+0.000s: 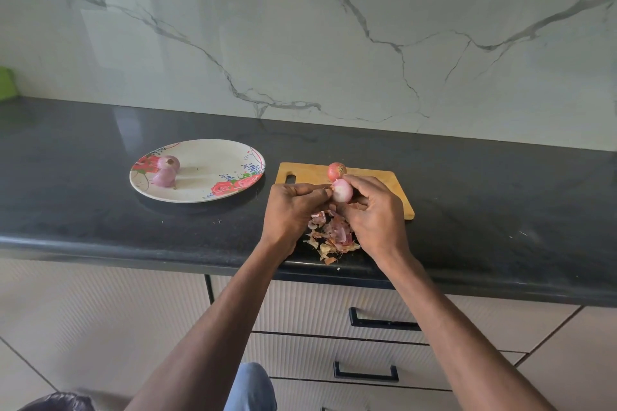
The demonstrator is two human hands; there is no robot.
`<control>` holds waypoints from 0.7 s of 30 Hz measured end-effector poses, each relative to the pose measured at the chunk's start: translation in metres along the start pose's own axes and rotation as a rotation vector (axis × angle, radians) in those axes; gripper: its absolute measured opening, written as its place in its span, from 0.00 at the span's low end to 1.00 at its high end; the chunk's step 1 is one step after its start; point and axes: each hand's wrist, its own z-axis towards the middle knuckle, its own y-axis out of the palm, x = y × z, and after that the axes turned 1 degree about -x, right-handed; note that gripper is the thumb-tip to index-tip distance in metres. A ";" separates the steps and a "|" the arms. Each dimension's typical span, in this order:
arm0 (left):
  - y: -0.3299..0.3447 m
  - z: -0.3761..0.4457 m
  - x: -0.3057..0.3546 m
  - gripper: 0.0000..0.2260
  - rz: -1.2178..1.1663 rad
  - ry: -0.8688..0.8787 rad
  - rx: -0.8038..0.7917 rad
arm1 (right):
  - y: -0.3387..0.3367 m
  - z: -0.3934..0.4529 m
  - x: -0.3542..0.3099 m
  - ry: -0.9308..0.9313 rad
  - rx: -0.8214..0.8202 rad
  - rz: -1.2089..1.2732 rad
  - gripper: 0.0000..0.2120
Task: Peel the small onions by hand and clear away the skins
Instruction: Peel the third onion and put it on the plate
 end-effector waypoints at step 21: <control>0.008 -0.011 0.010 0.05 0.361 0.041 0.140 | -0.003 -0.001 -0.012 0.208 -0.046 0.068 0.12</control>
